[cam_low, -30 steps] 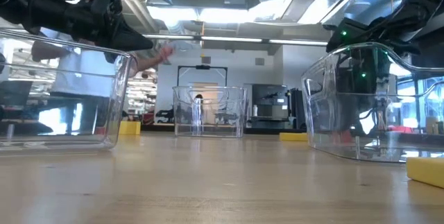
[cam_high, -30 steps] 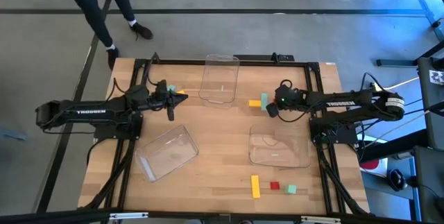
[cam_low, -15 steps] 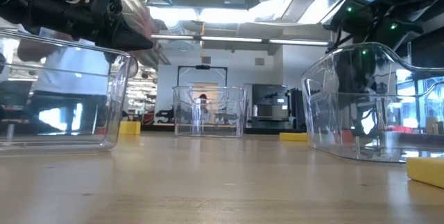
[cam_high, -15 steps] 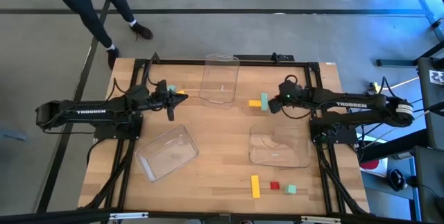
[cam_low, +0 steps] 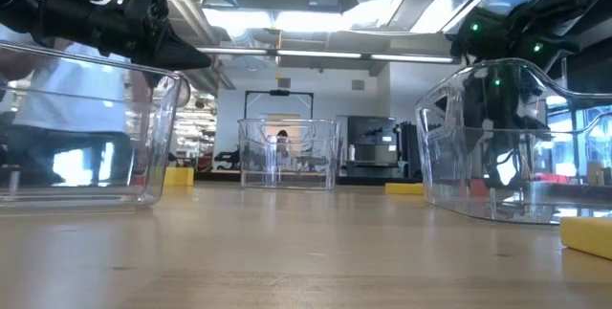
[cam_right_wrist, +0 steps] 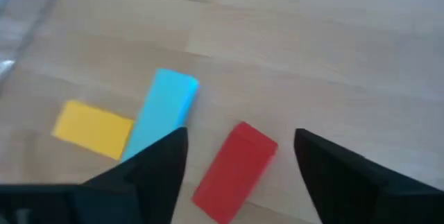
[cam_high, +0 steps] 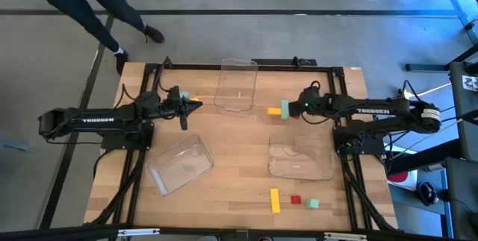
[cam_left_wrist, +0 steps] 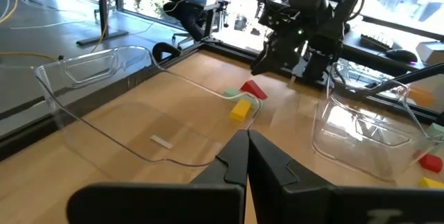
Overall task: Sort & place blocks by color
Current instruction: Put the top right red block into the bottom right transparent bin
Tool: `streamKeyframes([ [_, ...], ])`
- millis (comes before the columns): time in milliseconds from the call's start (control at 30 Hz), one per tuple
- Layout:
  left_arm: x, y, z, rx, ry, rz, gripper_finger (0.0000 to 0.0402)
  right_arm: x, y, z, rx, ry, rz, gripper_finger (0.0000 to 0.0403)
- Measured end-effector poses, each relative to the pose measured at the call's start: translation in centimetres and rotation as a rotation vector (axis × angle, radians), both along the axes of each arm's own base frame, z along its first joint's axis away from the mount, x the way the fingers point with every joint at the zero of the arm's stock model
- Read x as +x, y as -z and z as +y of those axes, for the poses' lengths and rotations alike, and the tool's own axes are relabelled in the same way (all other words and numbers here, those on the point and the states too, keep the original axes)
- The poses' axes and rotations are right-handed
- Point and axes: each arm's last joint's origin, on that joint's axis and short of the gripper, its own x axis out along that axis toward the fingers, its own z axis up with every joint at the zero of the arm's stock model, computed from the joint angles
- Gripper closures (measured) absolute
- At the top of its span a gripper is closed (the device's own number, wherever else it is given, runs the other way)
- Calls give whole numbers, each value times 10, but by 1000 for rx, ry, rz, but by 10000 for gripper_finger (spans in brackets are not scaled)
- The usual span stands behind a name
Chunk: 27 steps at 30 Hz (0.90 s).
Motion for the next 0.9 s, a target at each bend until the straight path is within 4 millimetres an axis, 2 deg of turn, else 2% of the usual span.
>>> streamKeyframes([
  [100, 0, 0, 0, 0, 0, 0, 401, 4, 9, 3, -1, 73, 31, 115],
  [267, 0, 0, 0, 0, 0, 0, 401, 17, 22, 9, -27, 97, 20, 112],
  [733, 0, 0, 0, -1, 3, 0, 401, 24, 52, 16, -57, 222, 111, 112],
  [800, 0, 0, 0, -1, 3, 0, 401, 24, 55, 15, -68, 244, 114, 119],
  [900, 0, 0, 0, -1, 3, 0, 401, 24, 57, 15, -79, 251, 128, 149],
])
